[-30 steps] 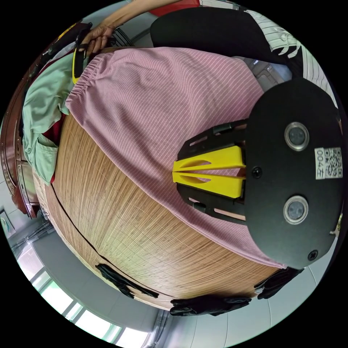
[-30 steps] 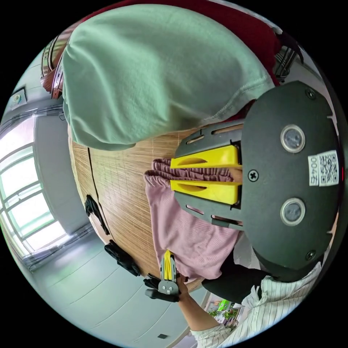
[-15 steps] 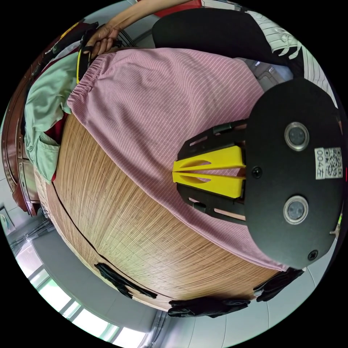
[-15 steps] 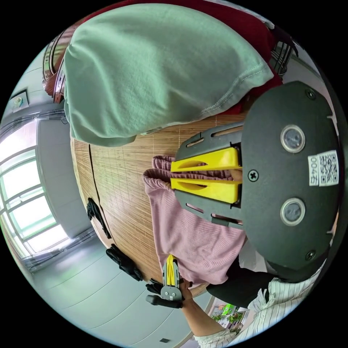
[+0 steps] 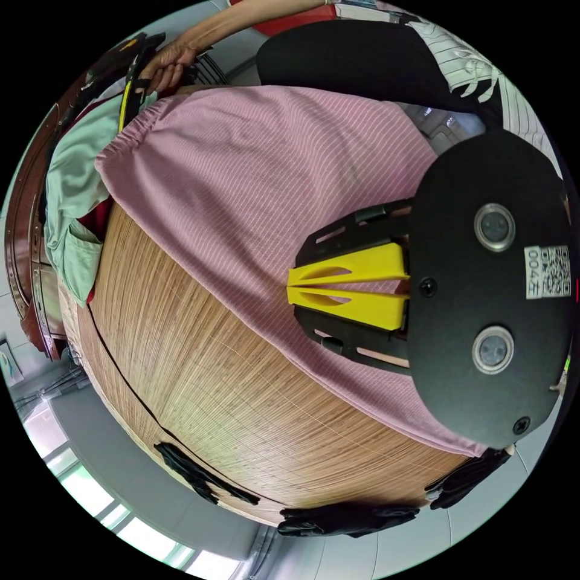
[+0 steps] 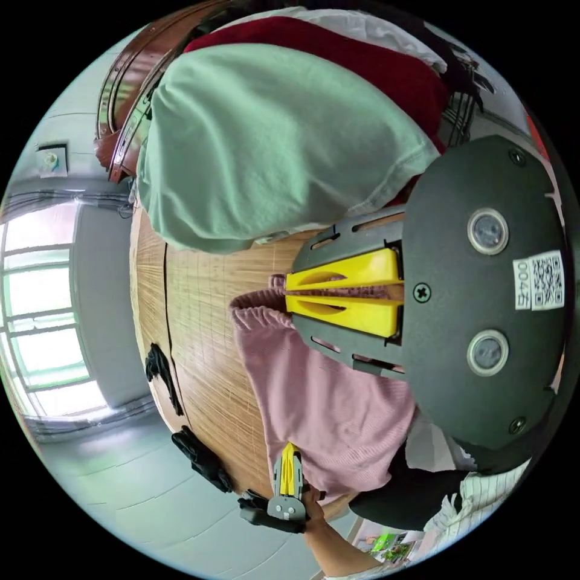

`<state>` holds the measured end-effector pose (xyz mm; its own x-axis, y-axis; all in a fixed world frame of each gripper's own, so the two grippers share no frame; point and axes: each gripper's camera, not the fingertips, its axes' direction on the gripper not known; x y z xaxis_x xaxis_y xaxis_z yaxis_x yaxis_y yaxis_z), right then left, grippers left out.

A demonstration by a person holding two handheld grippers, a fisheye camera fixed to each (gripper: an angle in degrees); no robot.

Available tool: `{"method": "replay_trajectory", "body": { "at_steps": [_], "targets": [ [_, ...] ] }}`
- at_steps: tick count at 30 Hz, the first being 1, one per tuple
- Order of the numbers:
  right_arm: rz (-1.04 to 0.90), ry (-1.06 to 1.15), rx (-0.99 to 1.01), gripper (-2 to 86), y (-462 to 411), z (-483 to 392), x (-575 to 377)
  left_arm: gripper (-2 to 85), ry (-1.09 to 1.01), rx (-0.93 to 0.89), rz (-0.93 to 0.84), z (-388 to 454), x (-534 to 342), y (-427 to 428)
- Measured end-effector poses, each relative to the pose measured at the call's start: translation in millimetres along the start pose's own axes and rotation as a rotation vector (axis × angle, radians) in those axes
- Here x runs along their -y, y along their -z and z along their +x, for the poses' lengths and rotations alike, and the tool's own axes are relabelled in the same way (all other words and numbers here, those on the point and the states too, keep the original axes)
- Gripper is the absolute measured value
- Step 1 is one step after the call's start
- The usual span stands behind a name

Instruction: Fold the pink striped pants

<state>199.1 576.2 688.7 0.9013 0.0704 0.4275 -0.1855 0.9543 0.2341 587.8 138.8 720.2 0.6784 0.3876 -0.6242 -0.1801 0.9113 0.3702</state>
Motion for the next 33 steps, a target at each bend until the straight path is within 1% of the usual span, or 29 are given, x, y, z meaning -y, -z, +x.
{"method": "replay_trajectory", "body": {
  "at_steps": [2,4,5,8,9,10,11,12,13,14,15,16,17,18,19,21,22,23,24,25,27,30,33],
  "targets": [
    [-0.087,-0.044,0.077,0.2,-25,13,-1,0.4,0.002,-0.004,0.002,-1,-3,0],
    [-0.065,-0.070,0.140,0.5,-26,21,-3,0.3,0.002,-0.002,0.001,0,-8,1],
    [-0.053,-0.120,0.160,0.6,-19,29,-3,0.3,0.002,-0.001,0.002,0,-9,1],
    [0.108,-0.245,0.081,-0.4,19,39,-14,0.3,0.001,0.007,0.001,2,-14,2],
    [0.172,-0.249,0.127,-0.5,31,36,-20,0.3,0.002,0.010,0.002,2,-16,2],
    [0.193,-0.242,0.157,-0.6,33,32,-22,0.3,0.005,0.012,0.005,2,-19,2],
    [0.166,-0.194,0.193,-0.6,26,22,-23,0.3,0.005,0.010,0.006,2,-20,3],
    [0.039,-0.154,0.178,-0.5,5,12,-21,0.3,0.017,-0.006,0.004,-1,-22,4],
    [-0.006,-0.159,0.164,-0.4,-4,9,-21,0.3,0.034,-0.038,-0.004,-7,-23,6],
    [-0.005,-0.186,0.143,-0.3,-6,5,-25,0.3,0.038,-0.056,-0.010,-10,-23,9],
    [0.040,-0.172,0.168,0.1,8,-5,-27,0.3,0.055,-0.082,-0.020,-18,-23,16],
    [0.063,-0.152,0.187,0.3,17,-12,-27,0.3,0.092,-0.076,0.044,-25,-29,34],
    [0.109,-0.082,0.228,1.2,36,-34,-29,0.2,0.106,-0.071,0.091,-28,-35,45],
    [0.124,0.025,0.265,3.1,52,-65,-33,0.2,0.130,-0.071,0.156,-32,-46,66],
    [0.118,0.080,0.279,4.6,58,-82,-36,0.2,0.138,-0.075,0.181,-35,-61,83],
    [0.056,0.291,0.325,8.3,64,-158,-54,0.2,0.131,-0.054,0.163,-32,-89,99],
    [0.036,0.349,0.327,8.7,63,-178,-59,0.2,0.138,-0.022,0.142,-26,-114,105],
    [0.001,0.479,0.305,9.5,58,-220,-73,0.2,0.146,-0.012,0.134,-24,-127,107],
    [-0.012,0.615,0.257,9.8,53,-259,-89,0.2,0.161,-0.005,0.125,-17,-155,108],
    [-0.020,0.681,0.232,9.9,50,-277,-96,0.2,0.181,-0.023,0.128,-10,-183,108],
    [-0.037,0.917,0.088,10.2,33,-333,-121,0.1,0.223,-0.072,0.144,-1,-219,106],
    [-0.066,1.133,-0.085,9.3,7,-369,-139,0.1,0.286,-0.132,0.170,9,-259,103],
    [-0.062,1.216,-0.191,2.7,-6,-376,-137,0.1,0.335,-0.194,0.186,10,-278,97]
  ]
}}
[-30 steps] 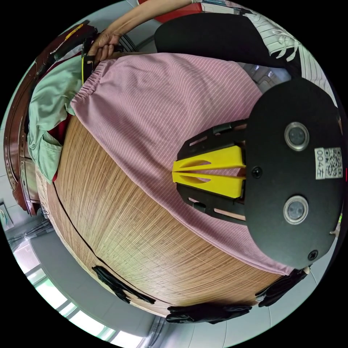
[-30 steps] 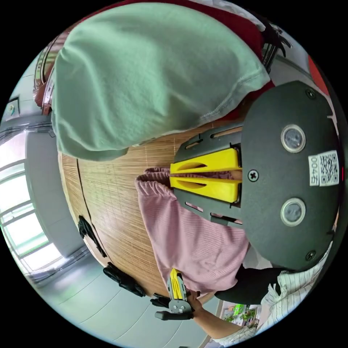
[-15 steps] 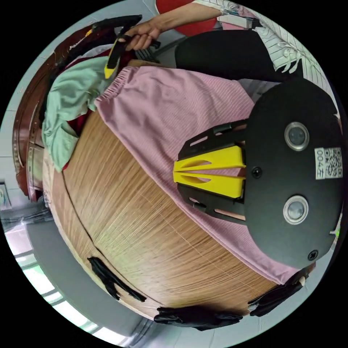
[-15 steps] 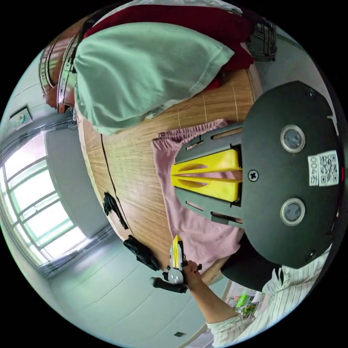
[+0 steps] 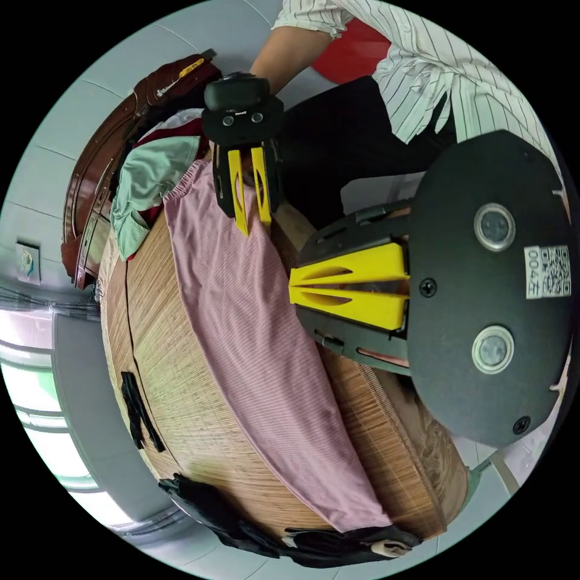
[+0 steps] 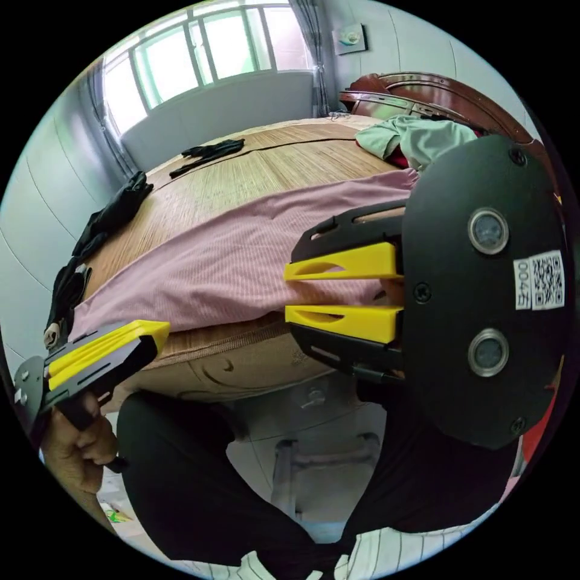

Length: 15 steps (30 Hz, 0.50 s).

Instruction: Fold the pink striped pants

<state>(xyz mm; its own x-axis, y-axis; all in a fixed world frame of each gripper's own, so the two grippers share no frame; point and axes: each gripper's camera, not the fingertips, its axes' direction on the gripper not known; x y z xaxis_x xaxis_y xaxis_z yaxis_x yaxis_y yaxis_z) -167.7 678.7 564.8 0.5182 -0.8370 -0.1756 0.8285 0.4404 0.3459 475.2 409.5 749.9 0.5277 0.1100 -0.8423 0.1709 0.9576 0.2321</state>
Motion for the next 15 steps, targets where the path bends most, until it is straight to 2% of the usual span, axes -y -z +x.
{"method": "replay_trajectory", "body": {
  "at_steps": [2,4,6,9,15],
  "targets": [
    [-0.007,-0.021,0.057,0.8,3,17,3,0.1,0.002,-0.012,0.000,-2,-5,-1],
    [-0.002,-0.126,0.203,0.0,6,50,3,0.1,-0.010,-0.007,-0.012,-5,-9,-3],
    [0.002,-0.286,0.443,-0.4,-3,100,-6,0.1,-0.009,-0.004,-0.010,-7,-11,-4],
    [0.033,-0.486,0.641,-0.5,-23,150,-25,0.2,-0.019,-0.017,0.006,-10,-8,-6],
    [0.080,-0.745,0.780,-0.4,-56,197,-50,0.4,-0.135,0.089,-0.014,-2,6,-17]
  ]
}}
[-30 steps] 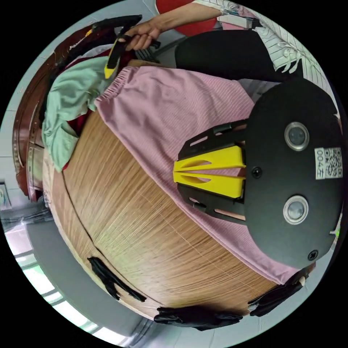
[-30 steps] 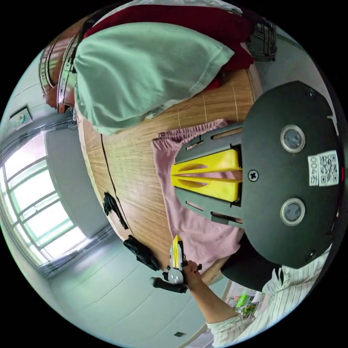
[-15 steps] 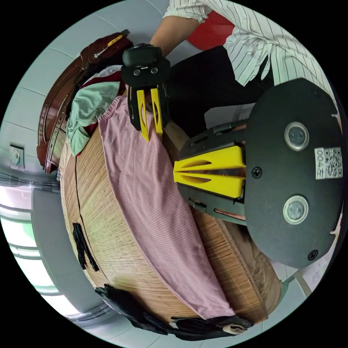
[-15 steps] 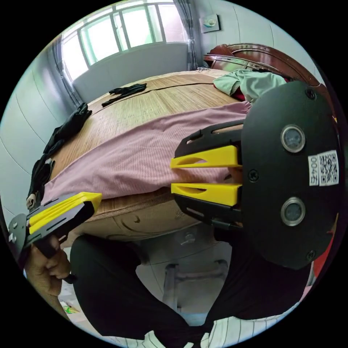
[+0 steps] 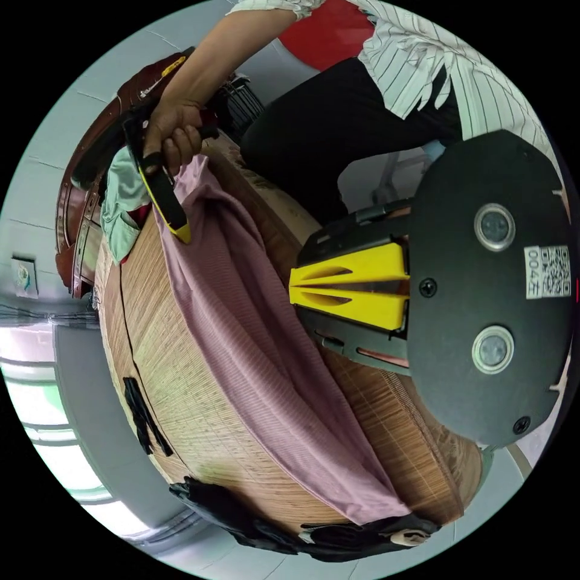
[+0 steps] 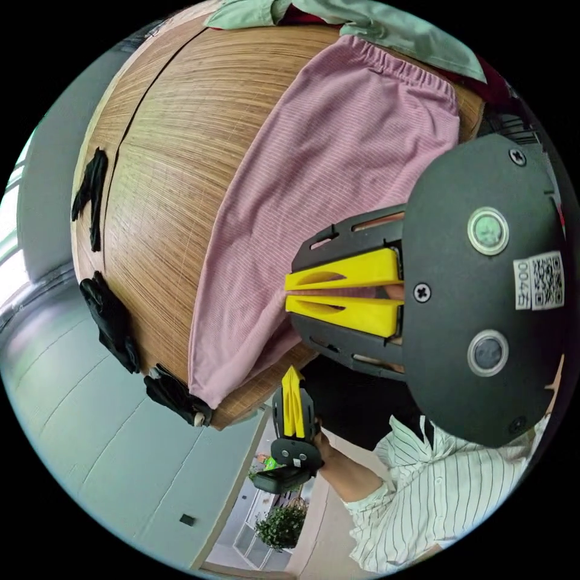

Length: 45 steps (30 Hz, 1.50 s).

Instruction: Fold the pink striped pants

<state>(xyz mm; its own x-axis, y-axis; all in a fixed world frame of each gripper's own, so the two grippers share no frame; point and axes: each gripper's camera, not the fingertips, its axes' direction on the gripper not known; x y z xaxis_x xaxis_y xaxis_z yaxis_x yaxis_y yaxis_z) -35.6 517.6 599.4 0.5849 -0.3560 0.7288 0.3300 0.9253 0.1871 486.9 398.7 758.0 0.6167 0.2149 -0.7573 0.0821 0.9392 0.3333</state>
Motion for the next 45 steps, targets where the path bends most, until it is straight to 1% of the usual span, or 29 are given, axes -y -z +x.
{"method": "replay_trajectory", "body": {
  "at_steps": [4,7,9,11,13,16,18,19,21,23,25,26,27,29,31,34,37,41,45],
  "targets": [
    [0.003,-0.021,0.025,0.1,-6,11,-2,1.0,-0.119,-0.002,0.076,15,13,1],
    [-0.002,-0.005,0.042,1.3,-7,12,-7,1.4,-0.221,0.030,0.030,25,27,-13],
    [0.003,0.010,0.041,2.9,-4,10,-13,1.4,-0.254,0.086,0.003,26,36,-19],
    [0.010,0.030,0.012,3.9,0,4,-20,1.3,-0.241,0.083,0.001,20,47,-21],
    [0.023,0.073,-0.024,4.4,6,-8,-30,1.0,-0.147,-0.028,-0.035,0,62,-25],
    [0.013,0.184,-0.050,4.7,9,-38,-51,0.6,-0.039,-0.132,-0.104,-24,76,-40],
    [-0.051,0.289,-0.039,5.3,-4,-65,-67,0.6,-0.016,-0.144,-0.137,-31,81,-47],
    [-0.075,0.314,-0.064,5.6,-10,-71,-70,0.6,-0.005,-0.153,-0.150,-33,85,-51],
    [-0.162,0.394,-0.225,6.3,-38,-89,-78,0.6,0.010,-0.155,-0.163,-35,91,-53],
    [-0.203,0.428,-0.289,6.0,-53,-96,-79,0.6,0.011,-0.151,-0.185,-36,99,-54],
    [-0.200,0.426,-0.307,5.2,-60,-100,-77,0.7,0.014,-0.148,-0.218,-37,109,-55],
    [-0.188,0.416,-0.352,4.7,-64,-101,-75,0.7,0.015,-0.149,-0.224,-38,111,-56],
    [-0.159,0.389,-0.403,4.3,-65,-99,-72,0.7,0.019,-0.150,-0.234,-39,115,-56],
    [-0.120,0.318,-0.437,4.3,-64,-92,-67,0.7,0.029,-0.157,-0.243,-41,120,-57],
    [-0.097,0.242,-0.425,4.8,-62,-86,-62,0.8,0.047,-0.172,-0.251,-46,124,-58],
    [-0.140,0.228,-0.423,6.9,-75,-88,-61,0.8,0.077,-0.203,-0.255,-53,128,-61],
    [-0.183,0.256,-0.488,7.0,-90,-92,-63,0.8,0.086,-0.217,-0.258,-57,132,-63],
    [-0.194,0.237,-0.448,6.0,-89,-86,-58,0.9,0.079,-0.210,-0.264,-58,138,-65],
    [-0.214,0.204,-0.354,5.1,-82,-73,-51,1.1,0.073,-0.201,-0.273,-58,145,-66]
  ]
}}
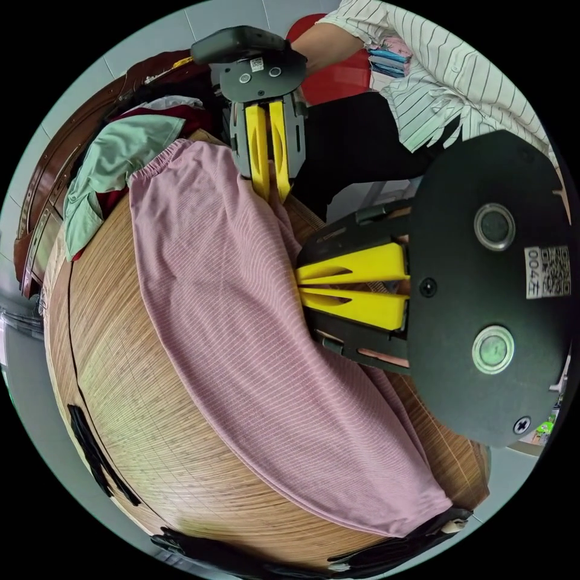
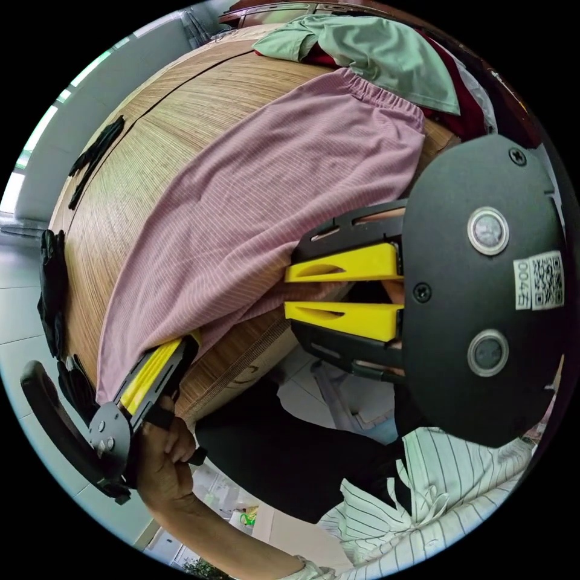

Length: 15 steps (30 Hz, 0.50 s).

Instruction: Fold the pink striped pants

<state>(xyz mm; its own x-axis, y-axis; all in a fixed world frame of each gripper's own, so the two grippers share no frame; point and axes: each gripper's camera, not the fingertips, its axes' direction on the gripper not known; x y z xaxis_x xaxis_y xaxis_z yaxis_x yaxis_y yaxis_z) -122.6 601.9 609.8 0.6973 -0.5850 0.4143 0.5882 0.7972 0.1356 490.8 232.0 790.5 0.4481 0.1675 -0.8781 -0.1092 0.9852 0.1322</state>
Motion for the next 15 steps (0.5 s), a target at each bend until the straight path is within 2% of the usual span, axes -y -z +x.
{"method": "replay_trajectory", "body": {
  "at_steps": [4,11,15],
  "targets": [
    [0.004,0.057,-0.047,2.1,-3,-4,0,1.1,0.018,-0.003,-0.004,-3,6,0],
    [0.008,0.339,-0.038,0.2,18,-11,-25,1.1,0.038,0.004,-0.024,-3,14,-1],
    [-0.084,0.426,-0.025,-0.5,4,-18,-35,1.2,0.037,0.014,-0.024,-2,16,-1]
  ]
}}
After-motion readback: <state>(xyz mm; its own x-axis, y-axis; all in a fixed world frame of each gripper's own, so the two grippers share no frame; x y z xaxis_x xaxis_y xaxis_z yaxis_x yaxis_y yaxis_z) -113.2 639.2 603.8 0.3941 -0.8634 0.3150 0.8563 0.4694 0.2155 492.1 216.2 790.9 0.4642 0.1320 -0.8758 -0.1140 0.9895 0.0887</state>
